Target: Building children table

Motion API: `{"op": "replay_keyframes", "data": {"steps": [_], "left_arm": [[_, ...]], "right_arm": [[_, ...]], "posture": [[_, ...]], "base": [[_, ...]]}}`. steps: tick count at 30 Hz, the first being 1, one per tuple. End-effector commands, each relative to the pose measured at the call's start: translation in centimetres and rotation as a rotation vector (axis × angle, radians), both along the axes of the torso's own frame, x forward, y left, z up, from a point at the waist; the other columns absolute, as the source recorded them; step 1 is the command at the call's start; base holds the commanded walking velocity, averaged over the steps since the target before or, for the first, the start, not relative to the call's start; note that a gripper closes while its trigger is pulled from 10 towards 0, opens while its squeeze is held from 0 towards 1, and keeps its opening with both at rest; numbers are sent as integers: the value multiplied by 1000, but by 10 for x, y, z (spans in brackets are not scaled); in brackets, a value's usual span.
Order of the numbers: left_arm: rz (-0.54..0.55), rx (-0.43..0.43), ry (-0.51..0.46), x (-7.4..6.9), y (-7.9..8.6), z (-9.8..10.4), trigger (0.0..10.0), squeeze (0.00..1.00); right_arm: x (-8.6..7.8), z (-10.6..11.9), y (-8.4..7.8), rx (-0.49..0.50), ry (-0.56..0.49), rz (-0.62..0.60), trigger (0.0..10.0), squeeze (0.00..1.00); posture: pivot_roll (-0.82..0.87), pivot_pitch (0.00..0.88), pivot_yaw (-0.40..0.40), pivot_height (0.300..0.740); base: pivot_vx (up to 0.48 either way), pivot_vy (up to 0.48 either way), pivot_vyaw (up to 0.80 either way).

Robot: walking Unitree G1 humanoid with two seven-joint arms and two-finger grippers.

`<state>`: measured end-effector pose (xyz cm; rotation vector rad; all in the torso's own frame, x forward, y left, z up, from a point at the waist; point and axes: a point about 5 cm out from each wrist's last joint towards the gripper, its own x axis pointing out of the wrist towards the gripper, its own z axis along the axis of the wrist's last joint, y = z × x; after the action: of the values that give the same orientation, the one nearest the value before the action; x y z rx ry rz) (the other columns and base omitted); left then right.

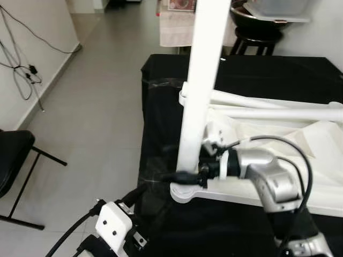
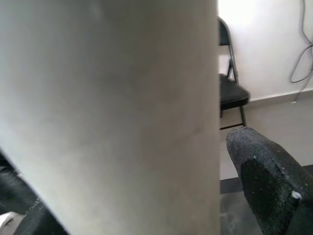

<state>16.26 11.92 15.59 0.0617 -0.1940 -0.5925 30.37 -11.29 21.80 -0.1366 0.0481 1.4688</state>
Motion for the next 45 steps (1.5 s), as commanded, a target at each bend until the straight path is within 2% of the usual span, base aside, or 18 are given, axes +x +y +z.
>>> {"op": "replay_keyframes", "data": {"steps": [1,3,4,12,16,18,19,21,23,26,29,37,38,40,41,43,44,45], "left_arm": [[-22,0,25,-2,-1,-3,10000,0],[-22,1,25,-3,-2,-3,10000,0],[-21,1,25,-3,-2,-3,10000,0],[-18,0,27,-4,-3,-3,10000,0],[-11,-1,25,-3,-1,-3,10000,0],[-11,-1,25,-3,-1,-3,10000,0],[-9,-1,23,-2,-1,-4,10000,0],[-9,-1,23,-2,-1,-4,10000,0],[-7,0,23,-2,0,-4,10000,0],[-4,1,20,1,2,-5,10000,0],[-5,2,18,3,2,-6,10000,0],[9,3,8,7,2,-6,10000,0],[14,2,6,7,2,-6,10000,0],[16,2,5,8,2,-6,10000,0],[16,2,4,8,2,-6,10000,0],[15,2,3,9,2,-6,10000,0],[13,2,2,9,1,-7,10000,0],[12,2,2,10,1,-7,10000,0]], "right_arm": [[1,-3,0,3,27,43,10000,0],[5,0,-6,0,56,106,78,0],[8,2,-9,0,64,132,0,0],[11,2,-10,40,53,109,0,0],[2,-10,-12,95,5,-150,0,0],[2,-10,-12,95,5,-150,0,0],[-3,-17,-15,107,-3,-284,0,0],[-3,-17,-15,107,-3,-284,0,0],[-7,-22,-12,127,-4,-418,0,0],[-32,-37,0,172,-45,-947,0,0],[-45,-43,20,147,-58,-905,0,0],[-40,-47,20,131,-31,-920,0,0],[-40,-48,22,129,-14,-893,10000,0],[-41,-47,24,128,-2,-873,10000,0],[-42,-44,27,151,19,-822,10000,592],[-43,-42,30,166,30,-790,10000,592],[-42,-35,31,184,21,-722,10000,1000],[-42,-26,33,190,2,-607,10000,1000]], "posture": [[22,179,-43,740],[16,178,-43,740],[16,178,-42,740],[12,174,-44,740],[-5,171,-47,740],[-5,171,-47,740],[-11,172,-46,740],[-11,172,-46,740],[-14,170,-48,740],[-33,158,-39,740],[-29,145,-38,740],[-26,140,-51,740],[-31,137,-52,740],[-31,137,-52,740],[-32,134,-52,740],[-32,133,-52,740],[-33,129,-52,740],[-36,128,-49,740]], "base": [[0,0,0],[0,0,0],[0,0,0],[0,0,0],[0,0,0],[0,0,0],[0,0,0],[0,0,0],[0,0,0],[0,0,0],[0,0,0],[0,0,0],[0,0,0],[0,0,0],[0,0,0],[0,0,0],[0,0,0],[0,0,0]]}}
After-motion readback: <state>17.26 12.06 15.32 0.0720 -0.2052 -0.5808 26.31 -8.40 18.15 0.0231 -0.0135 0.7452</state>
